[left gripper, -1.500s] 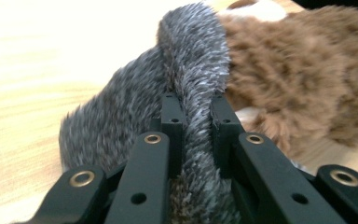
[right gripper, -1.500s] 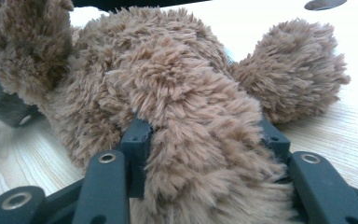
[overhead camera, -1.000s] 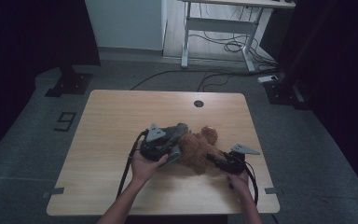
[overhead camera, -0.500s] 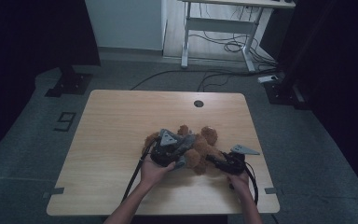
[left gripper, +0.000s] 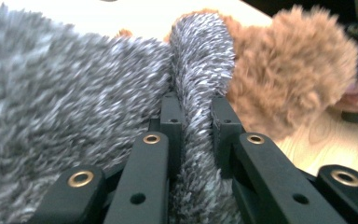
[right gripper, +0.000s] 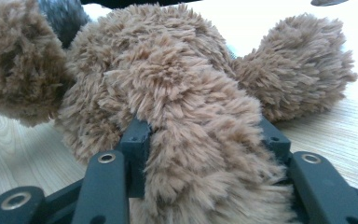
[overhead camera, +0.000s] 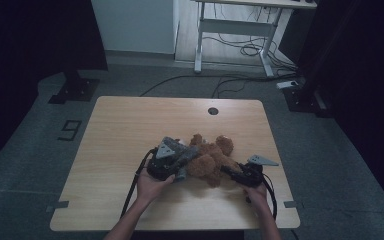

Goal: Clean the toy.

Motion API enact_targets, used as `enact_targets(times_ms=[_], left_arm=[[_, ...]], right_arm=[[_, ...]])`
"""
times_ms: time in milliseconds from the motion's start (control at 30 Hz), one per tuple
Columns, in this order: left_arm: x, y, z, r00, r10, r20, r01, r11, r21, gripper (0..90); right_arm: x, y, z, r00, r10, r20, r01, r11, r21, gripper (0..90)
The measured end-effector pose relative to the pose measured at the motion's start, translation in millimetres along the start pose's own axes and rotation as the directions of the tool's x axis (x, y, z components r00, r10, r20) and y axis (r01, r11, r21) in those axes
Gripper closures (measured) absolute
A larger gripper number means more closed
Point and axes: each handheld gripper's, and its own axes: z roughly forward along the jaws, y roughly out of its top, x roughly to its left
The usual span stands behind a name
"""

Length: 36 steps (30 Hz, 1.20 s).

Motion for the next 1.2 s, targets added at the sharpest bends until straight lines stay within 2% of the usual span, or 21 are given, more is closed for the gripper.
enact_targets(times_ms=[100, 167, 233, 333, 500, 633, 700, 800, 933, 1033, 1200], left_arm=[[-3.2, 19.3, 3.8, 0.9999, 0.010, -0.004, -0.010, 0.9998, -0.019, 78.6], [-7.4, 33.8, 10.6, 0.9996, 0.005, 0.029, -0.004, 0.9995, -0.031, 78.6], [-13.8, 43.2, 19.4, 0.9987, 0.016, 0.049, -0.015, 0.9996, -0.022, 78.5], [-25.5, 47.4, 35.0, 0.9965, 0.023, 0.081, -0.024, 0.9997, 0.003, 78.5], [-41.9, 35.4, 52.2, 0.9913, 0.036, 0.127, -0.041, 0.9983, 0.041, 78.6], [-45.8, 21.9, 52.1, 0.9883, 0.034, 0.149, -0.041, 0.9980, 0.047, 78.7], [-47.0, 14.7, 50.6, 0.9864, 0.047, 0.157, -0.056, 0.9966, 0.059, 78.8], [-48.1, 2.5, 49.1, 0.9851, 0.041, 0.167, -0.053, 0.9965, 0.066, 78.9], [-52.6, -9.0, 50.1, 0.9859, 0.055, 0.158, -0.067, 0.9952, 0.071, 79.0], [-57.4, -14.5, 51.1, 0.9856, 0.075, 0.151, -0.089, 0.9922, 0.087, 79.1], [-58.9, -21.0, 52.2, 0.9838, 0.068, 0.166, -0.086, 0.9909, 0.104, 79.1]], right_arm=[[-0.4, 0.0, -0.1, 1.0000, 0.003, 0.001, -0.003, 1.000, 0.000, 50.8], [-0.6, 0.1, -0.5, 1.0000, 0.002, 0.003, -0.002, 1.000, 0.001, 50.8], [-1.0, 0.1, -0.5, 1.0000, 0.003, 0.002, -0.003, 1.000, 0.000, 50.8], [-1.5, -0.1, -0.6, 1.0000, 0.002, 0.001, -0.002, 1.000, -0.001, 50.8], [-1.5, 0.0, -1.1, 1.0000, 0.002, 0.000, -0.002, 1.000, 0.004, 50.8], [-1.7, -0.1, -1.2, 1.0000, -0.002, -0.001, 0.002, 1.000, 0.010, 50.8], [-1.3, -0.1, -1.1, 1.0000, -0.005, -0.001, 0.005, 1.000, 0.012, 50.7], [-1.2, -0.2, -0.8, 1.0000, -0.006, -0.002, 0.006, 1.000, 0.014, 50.8], [-0.8, -0.2, -0.8, 1.0000, -0.005, -0.002, 0.005, 1.000, 0.019, 50.8], [-0.7, -0.4, -0.8, 1.0000, -0.006, 0.000, 0.006, 1.000, 0.024, 50.8], [-0.6, -0.5, -0.4, 1.0000, -0.005, 0.003, 0.005, 1.000, 0.023, 50.8]])
